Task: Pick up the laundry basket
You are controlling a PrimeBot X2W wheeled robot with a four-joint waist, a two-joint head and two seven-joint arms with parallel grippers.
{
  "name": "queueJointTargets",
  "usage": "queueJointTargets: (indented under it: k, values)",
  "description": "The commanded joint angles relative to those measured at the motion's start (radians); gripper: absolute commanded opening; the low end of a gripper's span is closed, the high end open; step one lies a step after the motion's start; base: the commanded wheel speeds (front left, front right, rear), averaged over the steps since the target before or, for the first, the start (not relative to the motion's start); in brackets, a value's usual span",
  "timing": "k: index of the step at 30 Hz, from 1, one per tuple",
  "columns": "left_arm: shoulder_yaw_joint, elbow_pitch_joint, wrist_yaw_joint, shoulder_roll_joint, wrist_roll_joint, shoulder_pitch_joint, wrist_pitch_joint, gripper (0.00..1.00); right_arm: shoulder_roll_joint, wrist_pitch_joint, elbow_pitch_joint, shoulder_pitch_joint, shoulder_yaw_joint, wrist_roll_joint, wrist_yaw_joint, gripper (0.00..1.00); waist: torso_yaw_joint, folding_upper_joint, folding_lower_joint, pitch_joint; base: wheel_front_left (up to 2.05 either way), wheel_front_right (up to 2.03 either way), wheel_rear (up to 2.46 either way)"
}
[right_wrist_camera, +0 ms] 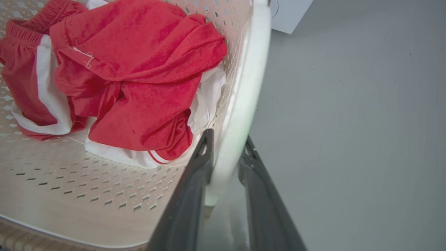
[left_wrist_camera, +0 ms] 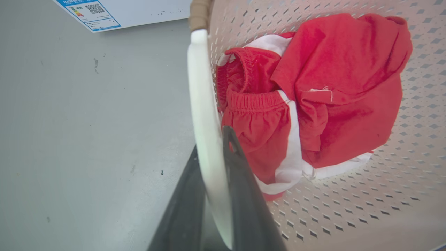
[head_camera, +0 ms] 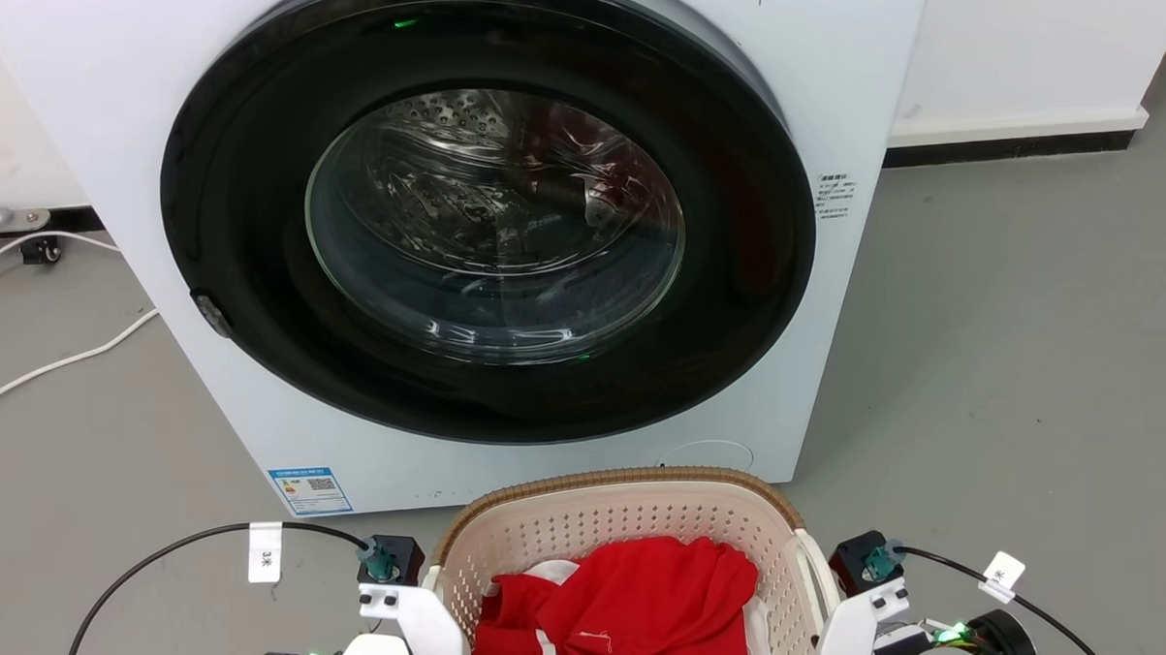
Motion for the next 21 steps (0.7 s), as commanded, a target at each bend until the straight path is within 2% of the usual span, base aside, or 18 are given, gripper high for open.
queueJointTargets:
  k: [1, 21]
  values:
    - [-0.009, -0.008, -0.004, 0.000, -0.004, 0.007, -0.003, 0.00, 0.000, -0.002, -0.001, 0.012, 0.008, 0.003, 0.002, 0.00, 0.000, -0.0001, 0.0001, 0.000, 0.00, 0.00, 0.00]
    - [-0.104, 0.007, -0.004, 0.017, -0.108, -0.008, -0.019, 0.00, -0.003, -0.004, 0.001, 0.006, 0.048, 0.039, 0.002, 0.00, -0.003, -0.0001, 0.0001, -0.001, 0.00, 0.00, 0.00]
